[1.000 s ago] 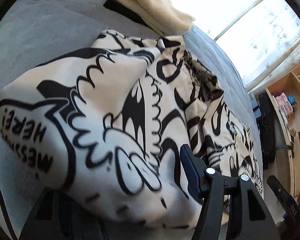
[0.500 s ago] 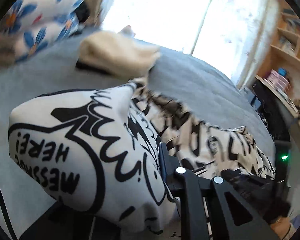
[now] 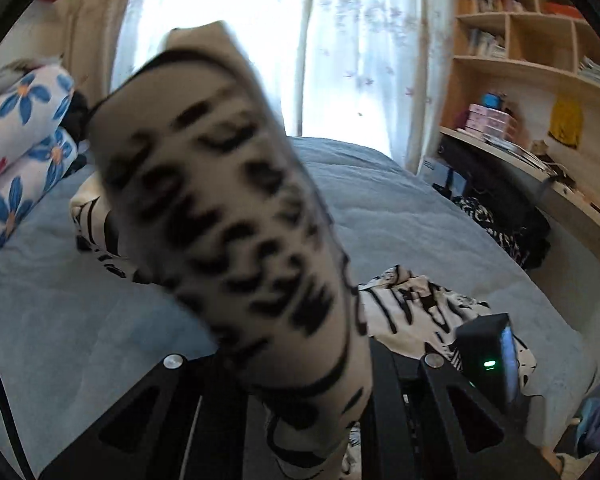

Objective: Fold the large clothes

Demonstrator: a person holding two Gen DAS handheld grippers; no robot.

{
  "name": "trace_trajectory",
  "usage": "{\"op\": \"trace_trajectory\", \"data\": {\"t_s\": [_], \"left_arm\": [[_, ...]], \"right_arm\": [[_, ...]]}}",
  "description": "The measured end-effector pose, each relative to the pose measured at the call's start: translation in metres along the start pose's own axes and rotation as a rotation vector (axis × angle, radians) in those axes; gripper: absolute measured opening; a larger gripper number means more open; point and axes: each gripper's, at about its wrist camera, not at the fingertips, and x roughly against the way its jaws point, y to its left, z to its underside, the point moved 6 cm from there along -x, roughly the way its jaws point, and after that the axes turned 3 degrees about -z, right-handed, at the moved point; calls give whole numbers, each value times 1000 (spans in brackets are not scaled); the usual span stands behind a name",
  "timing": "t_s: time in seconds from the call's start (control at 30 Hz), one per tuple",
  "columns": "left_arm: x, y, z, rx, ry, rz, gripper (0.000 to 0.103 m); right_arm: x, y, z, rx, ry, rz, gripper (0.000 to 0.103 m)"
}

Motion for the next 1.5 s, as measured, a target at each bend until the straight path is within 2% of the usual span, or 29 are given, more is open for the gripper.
{"op": "trace_trajectory", "data": {"t_s": [0.07,0.23,0.33,0.43,0.47,0.53,0.57,0.63,0.7,0.8,0.87,0.93,0.97,1.0,1.03,1.17,1.27,1.37,1.5], "left_arm": [[-2,-24,-6,-34,-9,18,10],[-16,-104,-12,-127,-21,103,10],[-34,-164,1,-212,-5,171,11],[-66,-224,39,-350,89,207,11],[-88,-244,65,-418,170,198,11],[-119,-262,103,-486,292,158,12],[-133,-264,120,-513,341,126,13],[-138,-262,132,-527,317,114,14],[-132,-262,131,-542,293,121,18],[-124,-259,125,-537,346,177,23],[-118,-252,115,-503,405,215,33],[-113,-246,107,-446,459,260,61],[-107,-247,105,-426,480,279,62],[-101,-245,105,-411,504,307,62],[-94,-242,106,-396,541,346,63],[-68,-223,96,-339,519,392,63],[-54,-197,74,-273,461,372,64],[-51,-163,56,-208,390,308,65],[-65,-125,51,-154,391,208,65]], "right_arm": [[31,-22,-8,-62,-52,10,13],[125,-115,-18,-222,-235,221,13],[166,-161,-12,-303,-304,292,13],[187,-189,2,-354,-333,339,13],[191,-198,8,-373,-332,361,13],[189,-210,17,-407,-309,376,13],[186,-214,19,-417,-296,372,13],[179,-217,27,-427,-268,368,13],[172,-215,30,-418,-252,367,13],[166,-216,32,-413,-234,357,13],[165,-213,27,-412,-235,353,13],[167,-213,19,-411,-245,356,14],[170,-214,16,-409,-253,354,19],[173,-211,12,-406,-260,354,29],[176,-209,9,-401,-266,354,32],[189,-199,-9,-362,-292,329,34],[190,-190,-25,-335,-280,266,34],[177,-182,-38,-313,-222,170,34],[145,-181,-49,-285,-103,93,34]]}}
